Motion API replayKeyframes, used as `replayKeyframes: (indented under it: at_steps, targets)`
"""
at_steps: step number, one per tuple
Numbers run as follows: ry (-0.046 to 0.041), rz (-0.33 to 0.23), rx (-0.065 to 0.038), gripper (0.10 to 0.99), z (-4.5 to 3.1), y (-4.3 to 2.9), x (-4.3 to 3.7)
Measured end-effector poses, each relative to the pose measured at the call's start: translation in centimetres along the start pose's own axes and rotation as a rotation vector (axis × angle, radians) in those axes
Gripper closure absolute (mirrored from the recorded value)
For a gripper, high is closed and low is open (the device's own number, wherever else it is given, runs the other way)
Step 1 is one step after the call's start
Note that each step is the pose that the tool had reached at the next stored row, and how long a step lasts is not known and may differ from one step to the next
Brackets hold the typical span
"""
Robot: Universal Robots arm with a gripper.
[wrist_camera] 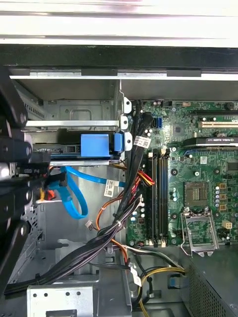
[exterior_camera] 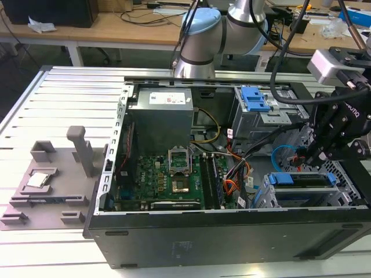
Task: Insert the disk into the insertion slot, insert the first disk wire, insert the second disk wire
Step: 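Insert the first disk wire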
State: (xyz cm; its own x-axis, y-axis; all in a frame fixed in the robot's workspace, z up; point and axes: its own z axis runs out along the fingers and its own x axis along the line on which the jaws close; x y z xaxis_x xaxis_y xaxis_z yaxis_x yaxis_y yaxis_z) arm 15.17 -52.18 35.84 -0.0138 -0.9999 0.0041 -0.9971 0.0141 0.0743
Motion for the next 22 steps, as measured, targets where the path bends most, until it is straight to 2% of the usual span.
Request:
replayKeyframes:
  at_steps: [1,2,9,12,14,17,22]
  targets:
    - [0.0001,0.0,0.0,0.867,0.0,0.0,0.0]
    - [0.0002,0.0,0.0,0.918,0.0,0.0,0.0]
    - [0.0006,0.0,0.0,0.918,0.0,-0.1,-0.01]
    - [0.0005,0.0,-0.002,0.918,-0.08,-1.13,-0.02]
    - [0.0005,0.0,-0.002,0.918,-0.1,-1.47,-0.03]
    - [0.0006,0.0,-0.002,0.918,-0.1,-1.49,0.47]
    - [0.0006,0.0,-0.002,0.918,-0.1,-1.5,1.84]
